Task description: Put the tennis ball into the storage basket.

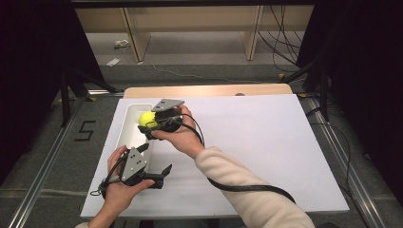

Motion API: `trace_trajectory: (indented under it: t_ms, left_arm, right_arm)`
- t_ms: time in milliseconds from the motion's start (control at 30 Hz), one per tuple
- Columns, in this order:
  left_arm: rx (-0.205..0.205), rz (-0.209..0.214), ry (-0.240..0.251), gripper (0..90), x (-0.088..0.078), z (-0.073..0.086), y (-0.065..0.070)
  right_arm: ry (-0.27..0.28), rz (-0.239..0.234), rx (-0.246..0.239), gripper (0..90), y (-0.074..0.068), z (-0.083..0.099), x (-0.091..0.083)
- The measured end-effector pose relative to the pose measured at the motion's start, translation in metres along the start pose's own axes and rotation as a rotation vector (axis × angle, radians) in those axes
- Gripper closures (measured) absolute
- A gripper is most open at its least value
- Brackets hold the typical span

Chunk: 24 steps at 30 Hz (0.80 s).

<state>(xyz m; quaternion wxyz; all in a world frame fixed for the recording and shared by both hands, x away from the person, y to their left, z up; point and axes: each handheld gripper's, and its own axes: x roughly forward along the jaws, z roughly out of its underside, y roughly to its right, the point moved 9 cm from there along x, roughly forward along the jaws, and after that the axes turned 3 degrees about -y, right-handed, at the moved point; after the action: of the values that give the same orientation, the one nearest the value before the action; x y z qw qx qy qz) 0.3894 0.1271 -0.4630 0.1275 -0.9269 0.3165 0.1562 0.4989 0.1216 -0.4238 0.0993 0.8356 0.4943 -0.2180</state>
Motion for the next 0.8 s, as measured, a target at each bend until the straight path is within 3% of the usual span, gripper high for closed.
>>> trace_trajectory:
  t_ms: [800]
  left_arm:
    - [0.001,0.002,-0.001,0.0,0.0,0.0001,0.0005]
  right_arm:
    - [-0.012,-0.013,-0.009,26.3,-0.0046,-0.0023,0.0083]
